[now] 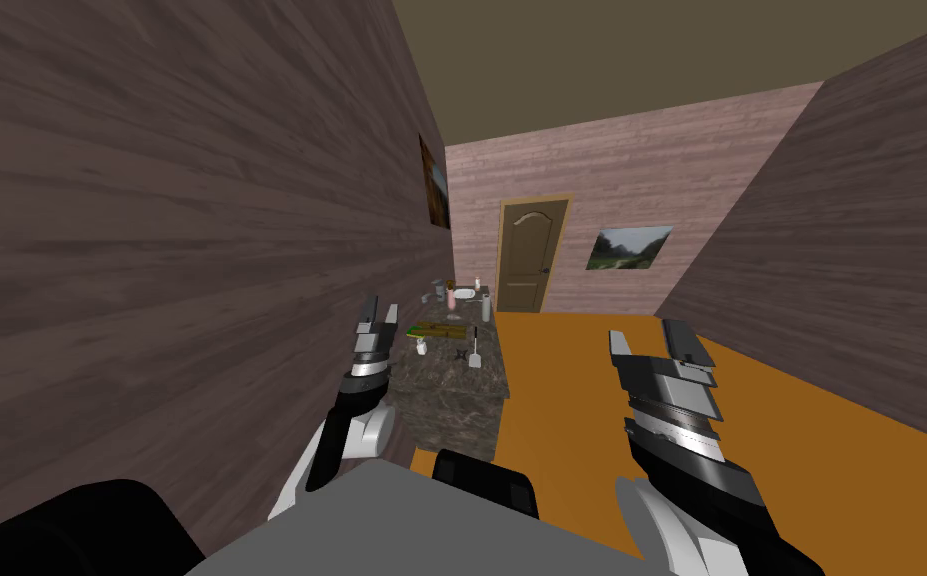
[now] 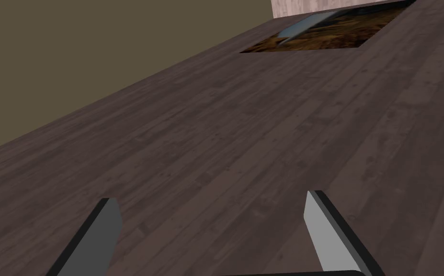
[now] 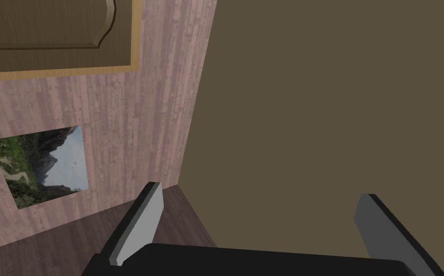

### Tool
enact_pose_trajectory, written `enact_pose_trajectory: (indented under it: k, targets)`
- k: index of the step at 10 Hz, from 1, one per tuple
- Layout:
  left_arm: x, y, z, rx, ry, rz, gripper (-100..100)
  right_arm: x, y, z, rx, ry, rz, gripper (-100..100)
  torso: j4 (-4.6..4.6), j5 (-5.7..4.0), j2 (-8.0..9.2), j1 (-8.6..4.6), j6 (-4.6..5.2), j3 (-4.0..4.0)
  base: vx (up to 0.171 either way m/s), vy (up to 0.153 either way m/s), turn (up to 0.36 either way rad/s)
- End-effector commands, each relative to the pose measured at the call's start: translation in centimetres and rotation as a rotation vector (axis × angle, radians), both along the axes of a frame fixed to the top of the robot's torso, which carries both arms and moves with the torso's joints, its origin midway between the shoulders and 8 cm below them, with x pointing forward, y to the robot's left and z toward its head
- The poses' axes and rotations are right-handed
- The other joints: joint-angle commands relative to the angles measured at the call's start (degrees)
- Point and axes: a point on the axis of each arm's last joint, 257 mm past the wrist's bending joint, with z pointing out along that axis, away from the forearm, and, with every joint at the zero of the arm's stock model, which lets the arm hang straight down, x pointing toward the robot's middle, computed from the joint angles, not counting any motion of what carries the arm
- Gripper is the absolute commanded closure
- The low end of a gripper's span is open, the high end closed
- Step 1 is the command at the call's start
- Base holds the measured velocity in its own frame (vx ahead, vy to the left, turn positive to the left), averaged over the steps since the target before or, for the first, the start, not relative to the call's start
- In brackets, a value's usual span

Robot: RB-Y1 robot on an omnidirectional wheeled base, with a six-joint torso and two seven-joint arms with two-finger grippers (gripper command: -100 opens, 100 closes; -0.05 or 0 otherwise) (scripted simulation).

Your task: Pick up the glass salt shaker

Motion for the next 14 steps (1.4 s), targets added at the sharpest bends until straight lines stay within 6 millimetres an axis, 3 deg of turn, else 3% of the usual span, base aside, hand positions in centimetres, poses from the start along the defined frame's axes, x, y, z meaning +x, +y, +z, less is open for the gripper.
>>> enact_pose_trajectory:
  k: [1, 6, 14]
  targets:
    - [0.3, -0.4, -0.4, 0.039, 0.015, -0.007, -100, 0.0, 0.0, 0.0, 0.000, 0.000, 0.000, 0, 0.00, 0.00, 0.00, 0.00, 0.00, 0.00, 0.000, 0.000, 0.000]
    - [2.1, -0.5, -3.6, 0.199, 0.097, 0.021, -100, 0.0, 0.0, 0.0, 0.000, 0.000, 0.000, 0, -0.01, -0.01, -0.04, -0.06, 0.00, -0.02, 0.006, -0.019, 0.020]
    - [4.6, 2.4, -11.3, 0.408, 0.254, 0.159, -100, 0.0, 0.0, 0.0, 0.000, 0.000, 0.000, 0, -0.01, -0.04, -0.04, -0.19, -0.01, -0.02, 0.009, -0.043, 0.040]
